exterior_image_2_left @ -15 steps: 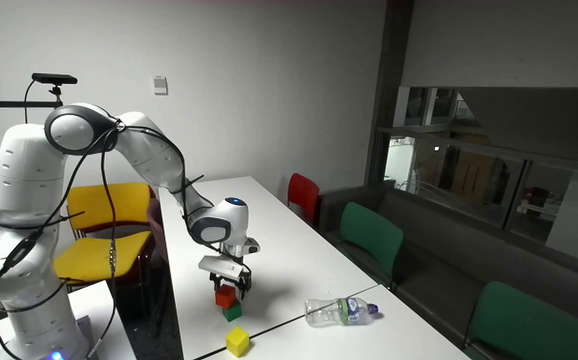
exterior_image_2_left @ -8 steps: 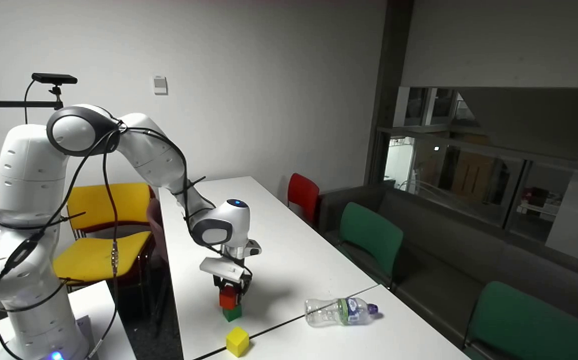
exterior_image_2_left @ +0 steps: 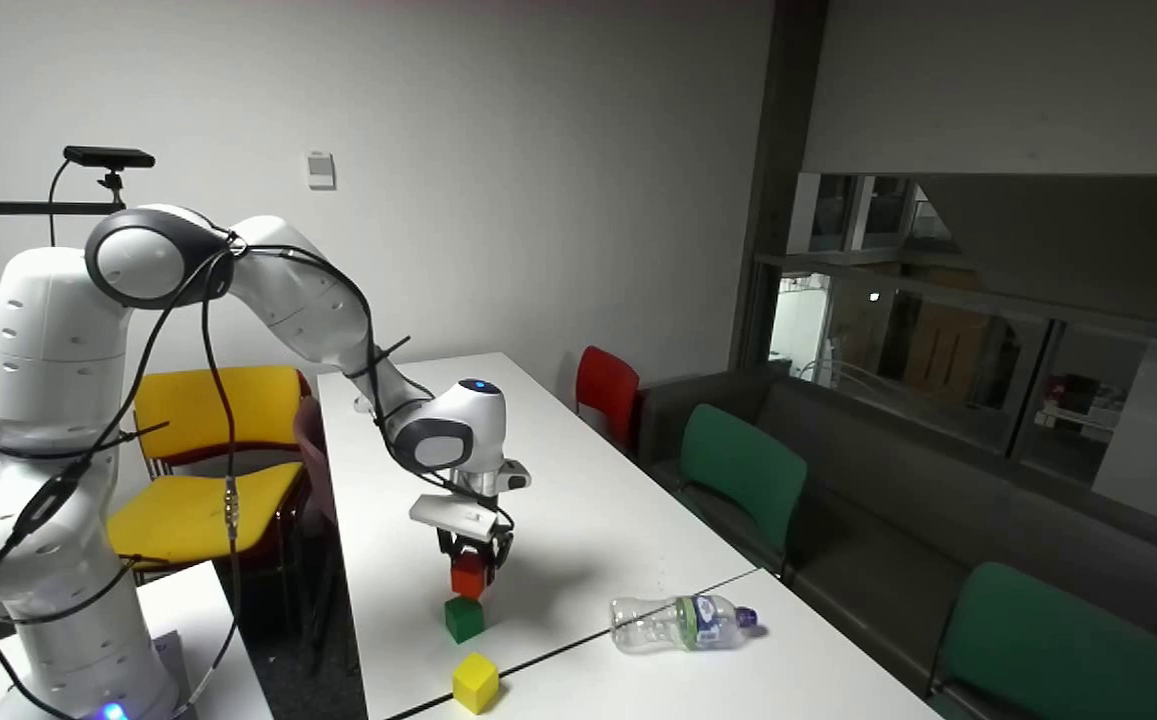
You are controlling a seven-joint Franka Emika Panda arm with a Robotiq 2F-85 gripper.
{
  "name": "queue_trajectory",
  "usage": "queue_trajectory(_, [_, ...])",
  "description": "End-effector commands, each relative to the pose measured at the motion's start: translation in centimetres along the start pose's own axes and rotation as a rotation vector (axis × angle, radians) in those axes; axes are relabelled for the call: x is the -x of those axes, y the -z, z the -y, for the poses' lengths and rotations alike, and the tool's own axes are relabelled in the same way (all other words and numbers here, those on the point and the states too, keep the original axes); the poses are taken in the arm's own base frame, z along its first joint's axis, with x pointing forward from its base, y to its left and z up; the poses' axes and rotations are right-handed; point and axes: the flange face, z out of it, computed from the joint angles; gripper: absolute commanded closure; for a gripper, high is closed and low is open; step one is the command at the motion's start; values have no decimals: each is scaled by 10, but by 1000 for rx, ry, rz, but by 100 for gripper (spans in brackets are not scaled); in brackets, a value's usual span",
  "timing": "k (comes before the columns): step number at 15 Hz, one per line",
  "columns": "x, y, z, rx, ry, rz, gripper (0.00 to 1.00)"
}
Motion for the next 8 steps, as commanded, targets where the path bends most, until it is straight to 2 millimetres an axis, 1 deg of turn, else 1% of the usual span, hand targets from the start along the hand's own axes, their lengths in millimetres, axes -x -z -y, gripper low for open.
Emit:
queue_trajectory(1, [-19,30,7,33,16,24,69])
queue_trajectory(5, [-48,46,17,63,58,63,69])
queue_trajectory(6, [-51,49,17,63,67,63,69])
queue_trajectory(7, [-50,52,14,53,64,56,69])
queue_trajectory(8, [-50,40,19,50,65,43,44])
